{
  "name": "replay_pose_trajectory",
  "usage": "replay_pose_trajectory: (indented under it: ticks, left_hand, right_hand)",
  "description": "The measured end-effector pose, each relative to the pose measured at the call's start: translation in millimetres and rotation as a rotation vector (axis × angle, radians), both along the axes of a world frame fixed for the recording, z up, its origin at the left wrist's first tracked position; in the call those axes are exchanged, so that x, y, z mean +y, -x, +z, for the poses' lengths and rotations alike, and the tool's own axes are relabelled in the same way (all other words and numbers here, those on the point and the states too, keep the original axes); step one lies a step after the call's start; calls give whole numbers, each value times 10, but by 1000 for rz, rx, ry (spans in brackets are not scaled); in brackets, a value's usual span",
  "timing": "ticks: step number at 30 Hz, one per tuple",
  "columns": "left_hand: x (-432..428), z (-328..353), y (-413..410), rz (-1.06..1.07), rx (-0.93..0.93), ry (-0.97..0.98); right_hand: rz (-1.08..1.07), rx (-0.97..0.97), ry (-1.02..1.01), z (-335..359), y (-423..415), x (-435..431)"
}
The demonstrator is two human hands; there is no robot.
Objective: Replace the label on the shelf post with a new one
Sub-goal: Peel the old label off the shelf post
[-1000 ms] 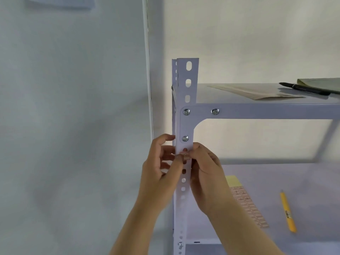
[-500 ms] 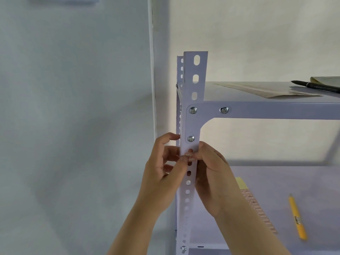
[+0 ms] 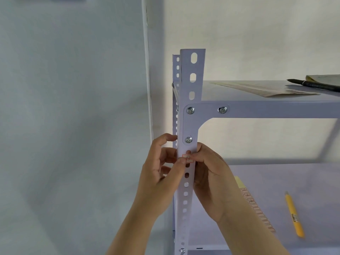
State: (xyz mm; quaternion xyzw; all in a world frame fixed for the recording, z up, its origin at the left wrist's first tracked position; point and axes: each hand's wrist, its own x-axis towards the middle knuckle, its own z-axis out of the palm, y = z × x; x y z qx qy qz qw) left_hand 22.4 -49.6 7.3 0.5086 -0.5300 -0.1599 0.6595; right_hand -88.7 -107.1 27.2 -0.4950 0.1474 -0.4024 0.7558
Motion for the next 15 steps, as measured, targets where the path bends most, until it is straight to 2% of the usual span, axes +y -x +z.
replay_pose_trajectory:
  ticks: [15]
  left_hand:
    - [-1,-12,6,5,11,4]
  right_hand:
    - [21,-5,-19,40,-2,-10]
